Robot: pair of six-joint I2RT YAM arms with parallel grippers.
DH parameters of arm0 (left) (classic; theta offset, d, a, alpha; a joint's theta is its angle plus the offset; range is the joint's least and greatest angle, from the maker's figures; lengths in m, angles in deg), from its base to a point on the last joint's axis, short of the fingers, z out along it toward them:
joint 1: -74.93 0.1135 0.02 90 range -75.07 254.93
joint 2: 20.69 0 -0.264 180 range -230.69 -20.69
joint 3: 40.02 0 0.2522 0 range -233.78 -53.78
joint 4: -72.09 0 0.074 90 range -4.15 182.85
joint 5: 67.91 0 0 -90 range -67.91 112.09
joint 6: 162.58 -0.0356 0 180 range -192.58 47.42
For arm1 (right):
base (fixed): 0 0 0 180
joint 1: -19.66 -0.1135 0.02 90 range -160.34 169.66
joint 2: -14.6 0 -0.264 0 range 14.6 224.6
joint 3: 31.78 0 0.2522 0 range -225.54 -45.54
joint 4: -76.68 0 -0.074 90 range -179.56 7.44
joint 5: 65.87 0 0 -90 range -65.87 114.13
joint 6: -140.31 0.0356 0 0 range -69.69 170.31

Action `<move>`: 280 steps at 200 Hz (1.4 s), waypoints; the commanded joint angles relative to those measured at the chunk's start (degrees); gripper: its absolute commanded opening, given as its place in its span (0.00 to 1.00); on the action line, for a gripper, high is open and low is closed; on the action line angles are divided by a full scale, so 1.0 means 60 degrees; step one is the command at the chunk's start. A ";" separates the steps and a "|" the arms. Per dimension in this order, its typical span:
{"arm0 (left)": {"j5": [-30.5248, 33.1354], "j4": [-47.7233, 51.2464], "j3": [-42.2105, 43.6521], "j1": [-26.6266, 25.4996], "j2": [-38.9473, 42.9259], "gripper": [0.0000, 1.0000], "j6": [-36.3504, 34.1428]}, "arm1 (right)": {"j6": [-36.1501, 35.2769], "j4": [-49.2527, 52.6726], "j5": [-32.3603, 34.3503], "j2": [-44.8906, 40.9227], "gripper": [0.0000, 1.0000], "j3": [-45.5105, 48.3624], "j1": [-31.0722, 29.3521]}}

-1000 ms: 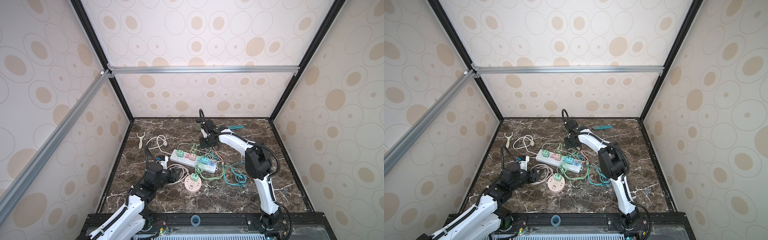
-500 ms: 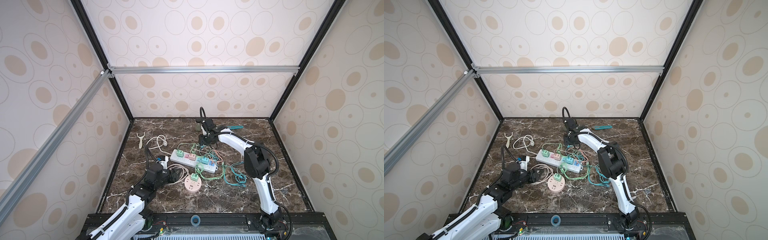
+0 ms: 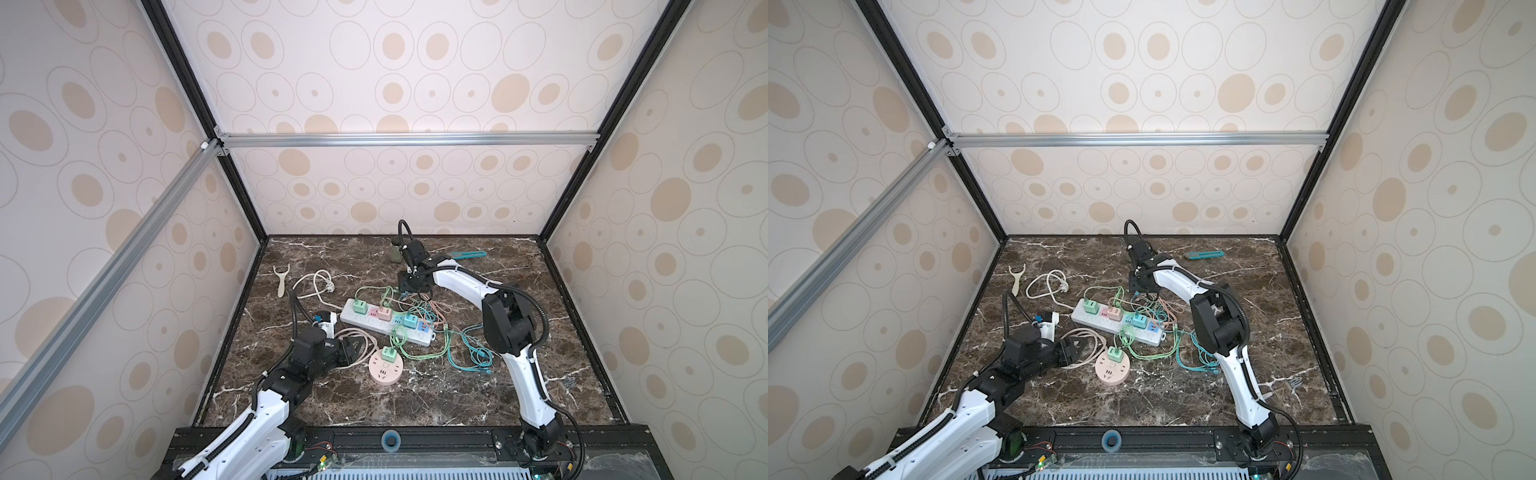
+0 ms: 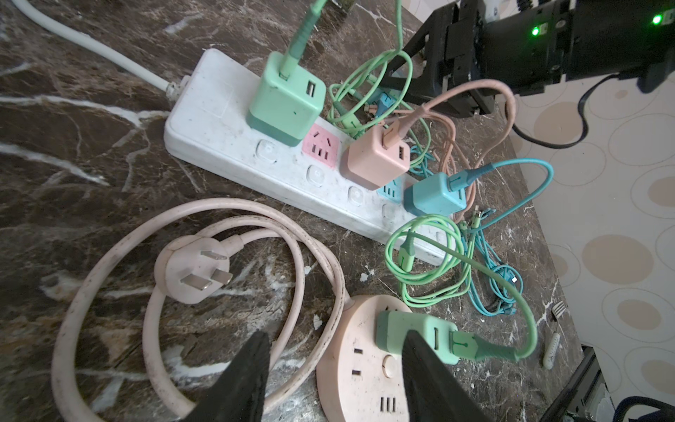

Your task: Insert the plug

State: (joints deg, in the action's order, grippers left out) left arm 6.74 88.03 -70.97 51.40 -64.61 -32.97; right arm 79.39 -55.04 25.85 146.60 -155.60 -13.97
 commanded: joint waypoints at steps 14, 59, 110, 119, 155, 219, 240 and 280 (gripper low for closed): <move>0.0027 -0.0090 -0.0035 0.0041 0.0099 0.58 -0.0136 | 0.0532 -0.0056 0.0163 0.0551 0.57 -0.0344 0.0110; 0.0040 -0.0084 -0.0021 0.0040 0.0113 0.58 -0.0122 | 0.0734 -0.0423 -0.0282 0.0646 0.57 -0.0300 0.0265; 0.0041 -0.0087 -0.0021 0.0043 0.0054 0.58 -0.0141 | 0.0812 -0.1896 -0.0905 -0.0123 0.61 0.0808 0.0401; 0.0042 -0.0102 -0.0021 0.0043 0.0040 0.59 -0.0128 | 0.0829 -0.1861 -0.0898 -0.0145 0.62 0.0781 0.0430; 0.0023 -0.0104 -0.0035 0.0040 -0.0007 0.58 -0.0157 | 0.0878 -0.1750 -0.0907 -0.0101 0.63 0.0662 0.0578; 0.0006 -0.0077 -0.0043 0.0040 -0.0004 0.58 -0.0132 | 0.0794 -0.1621 -0.0956 -0.0244 0.64 0.0487 0.0733; -0.0004 -0.0077 -0.0065 0.0047 -0.0018 0.58 -0.0148 | 0.0720 -0.1416 -0.0933 -0.0335 0.66 0.0404 0.0781; -0.0090 -0.0101 -0.0065 0.0039 -0.0091 0.58 -0.0165 | 0.0784 -0.1384 -0.0858 -0.0332 0.70 0.0187 0.0884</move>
State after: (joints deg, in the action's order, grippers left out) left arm 6.70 88.03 -70.89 51.40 -64.83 -32.97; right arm 83.72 -64.81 19.86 147.04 -152.04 -9.23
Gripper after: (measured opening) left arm 0.584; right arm 0.695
